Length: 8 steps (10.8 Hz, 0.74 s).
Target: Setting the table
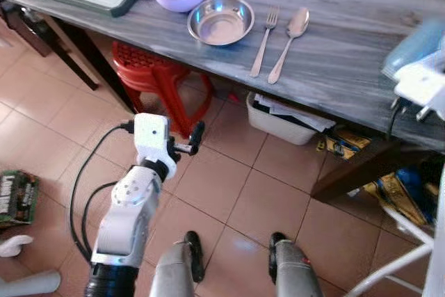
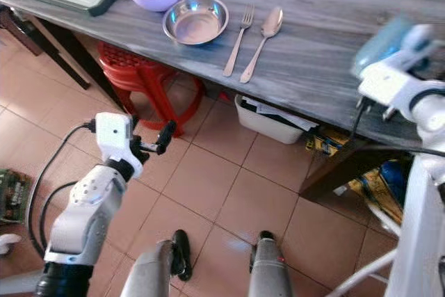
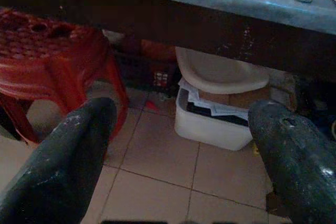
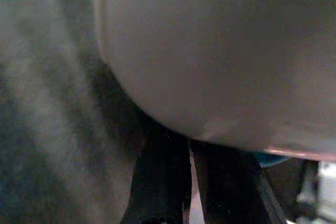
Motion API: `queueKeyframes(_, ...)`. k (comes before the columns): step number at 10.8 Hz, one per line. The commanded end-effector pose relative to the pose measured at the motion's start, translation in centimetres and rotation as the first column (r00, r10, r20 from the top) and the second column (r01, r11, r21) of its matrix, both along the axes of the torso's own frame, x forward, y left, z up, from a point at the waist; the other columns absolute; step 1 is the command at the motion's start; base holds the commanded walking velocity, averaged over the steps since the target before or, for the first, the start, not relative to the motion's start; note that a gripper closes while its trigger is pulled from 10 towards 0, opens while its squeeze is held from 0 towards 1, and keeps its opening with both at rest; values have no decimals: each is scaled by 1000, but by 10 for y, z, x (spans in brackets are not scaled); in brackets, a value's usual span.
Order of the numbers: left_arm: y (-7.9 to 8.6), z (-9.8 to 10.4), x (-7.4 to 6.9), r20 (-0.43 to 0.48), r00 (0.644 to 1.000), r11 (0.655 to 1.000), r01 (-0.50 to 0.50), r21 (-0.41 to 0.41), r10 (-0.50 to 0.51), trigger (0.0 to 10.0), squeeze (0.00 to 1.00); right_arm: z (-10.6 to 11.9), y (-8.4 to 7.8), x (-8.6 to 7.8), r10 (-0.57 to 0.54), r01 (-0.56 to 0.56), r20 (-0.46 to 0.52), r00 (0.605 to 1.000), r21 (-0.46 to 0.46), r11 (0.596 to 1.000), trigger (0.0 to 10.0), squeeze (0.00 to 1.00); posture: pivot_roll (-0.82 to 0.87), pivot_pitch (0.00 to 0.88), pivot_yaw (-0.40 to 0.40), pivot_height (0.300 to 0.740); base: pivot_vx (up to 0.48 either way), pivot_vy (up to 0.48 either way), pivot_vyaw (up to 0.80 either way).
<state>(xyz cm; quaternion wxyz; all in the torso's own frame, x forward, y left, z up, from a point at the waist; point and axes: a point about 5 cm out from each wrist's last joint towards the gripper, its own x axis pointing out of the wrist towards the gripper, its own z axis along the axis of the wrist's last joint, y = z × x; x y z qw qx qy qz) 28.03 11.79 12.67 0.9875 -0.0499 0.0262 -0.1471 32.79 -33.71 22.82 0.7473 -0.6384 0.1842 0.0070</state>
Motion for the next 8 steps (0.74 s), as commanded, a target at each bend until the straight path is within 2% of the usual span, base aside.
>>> queueKeyframes(1, 4, -2, 1, -4, 1000, 999, -30, -16, 30, 10000, 0, -9, -3, -3, 18, -28, -117, 993, -84, 996, 0, 0, -102, 244, 76, 740, 0, 0, 0)
queueKeyframes(3, -1, -2, 5, -1, 999, 998, -36, -51, 36, 10000, 0, 0, -7, -1, 36, -63, -155, 987, -175, 983, 0, 0, -127, 230, 54, 740, 0, 0, 0)
queueKeyframes(4, -2, -1, 6, 7, 999, 997, -39, -62, 39, 10000, 0, 2, -6, 1, 54, -91, -167, 985, -228, 969, 1137, 0, -132, 226, 47, 740, 0, 0, 0)
queueKeyframes(5, -2, -2, 7, 9, 999, 997, -44, -62, 45, 10000, 0, 2, -5, 1, 69, -118, -186, 980, -269, 956, 9647, 0, -133, 226, 46, 740, 0, 0, 0)
queueKeyframes(7, -1, -4, 7, 8, 999, 997, -50, -63, 51, 10000, 0, -10, -9, -2, 54, -135, -271, 961, -291, 947, 10000, 0, -135, 227, 42, 740, 0, 0, 0)
queueKeyframes(8, -1, -4, 7, 8, 999, 997, -52, -64, 53, 10000, 0, -13, -12, -2, 47, -123, -271, 962, -272, 954, 10000, 0, -130, 229, 44, 740, 0, 0, 0)
